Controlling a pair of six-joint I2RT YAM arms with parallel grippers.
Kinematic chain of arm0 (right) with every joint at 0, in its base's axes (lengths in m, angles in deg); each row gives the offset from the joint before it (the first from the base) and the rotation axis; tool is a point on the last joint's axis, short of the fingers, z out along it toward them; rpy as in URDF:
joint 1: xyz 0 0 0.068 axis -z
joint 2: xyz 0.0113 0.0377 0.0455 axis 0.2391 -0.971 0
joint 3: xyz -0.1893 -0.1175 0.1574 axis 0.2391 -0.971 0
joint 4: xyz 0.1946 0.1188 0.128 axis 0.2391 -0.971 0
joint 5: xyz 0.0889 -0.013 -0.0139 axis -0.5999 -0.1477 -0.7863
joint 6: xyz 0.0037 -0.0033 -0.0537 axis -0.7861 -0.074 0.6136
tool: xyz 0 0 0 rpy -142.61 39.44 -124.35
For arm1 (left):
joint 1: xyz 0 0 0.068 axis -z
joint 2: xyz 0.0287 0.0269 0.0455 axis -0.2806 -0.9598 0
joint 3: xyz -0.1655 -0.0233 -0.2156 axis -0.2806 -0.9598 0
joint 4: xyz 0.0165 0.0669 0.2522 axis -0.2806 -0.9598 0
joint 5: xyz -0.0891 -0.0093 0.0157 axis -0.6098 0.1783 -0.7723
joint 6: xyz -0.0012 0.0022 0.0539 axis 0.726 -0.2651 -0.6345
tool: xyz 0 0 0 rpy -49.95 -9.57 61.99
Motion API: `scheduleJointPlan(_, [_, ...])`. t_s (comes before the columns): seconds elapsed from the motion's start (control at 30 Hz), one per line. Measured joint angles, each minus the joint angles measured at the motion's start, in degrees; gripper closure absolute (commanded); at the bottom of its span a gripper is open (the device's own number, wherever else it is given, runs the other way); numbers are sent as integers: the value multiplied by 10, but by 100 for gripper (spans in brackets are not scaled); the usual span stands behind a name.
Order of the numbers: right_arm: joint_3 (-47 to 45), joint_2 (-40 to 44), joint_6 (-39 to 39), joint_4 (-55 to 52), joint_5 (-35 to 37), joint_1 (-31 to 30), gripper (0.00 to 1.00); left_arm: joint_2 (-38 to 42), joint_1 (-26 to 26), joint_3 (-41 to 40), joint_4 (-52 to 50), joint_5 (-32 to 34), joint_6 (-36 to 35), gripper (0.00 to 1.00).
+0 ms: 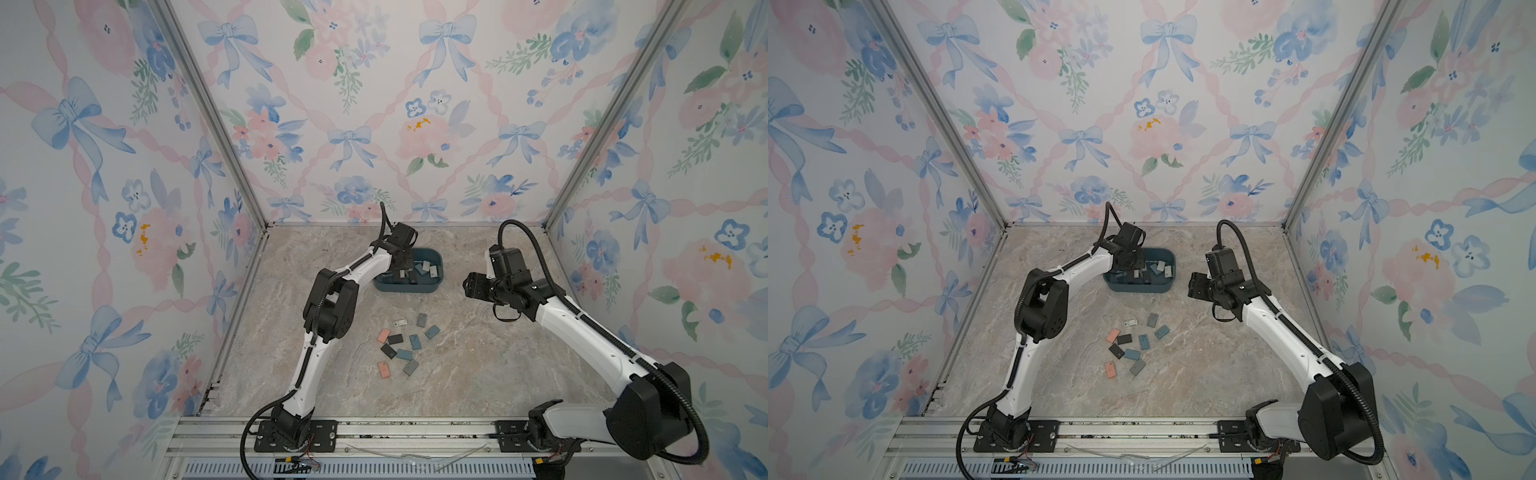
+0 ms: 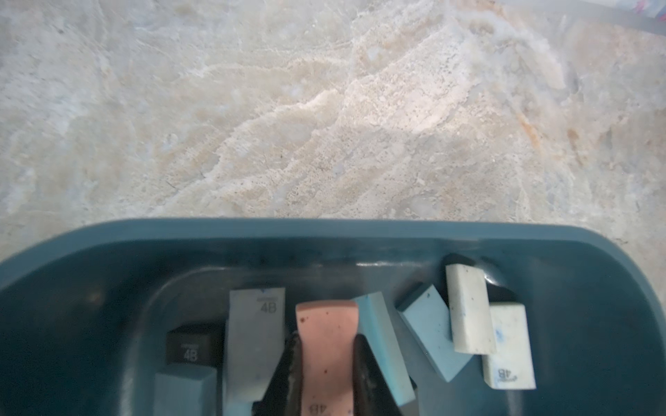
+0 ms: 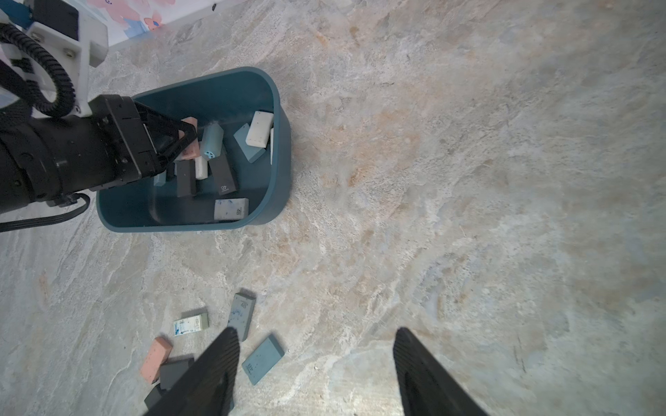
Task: Put the eraser in the storage box
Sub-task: Place the eraser in the storage box.
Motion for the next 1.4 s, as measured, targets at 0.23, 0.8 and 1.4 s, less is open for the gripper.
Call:
scheduleJointPlan(0.23, [0,0,0,-4,0,0,29,-15,-9,14,0,-13,22,67])
scheduleJointPlan(0.8, [-9,21,-7,-6,0,0,30,-13,-9,14,0,-23,29,60])
scheduleJointPlan(1.4, [-54,40,-47,-10,12,-71,31,177,34,-123,1,24,24,61])
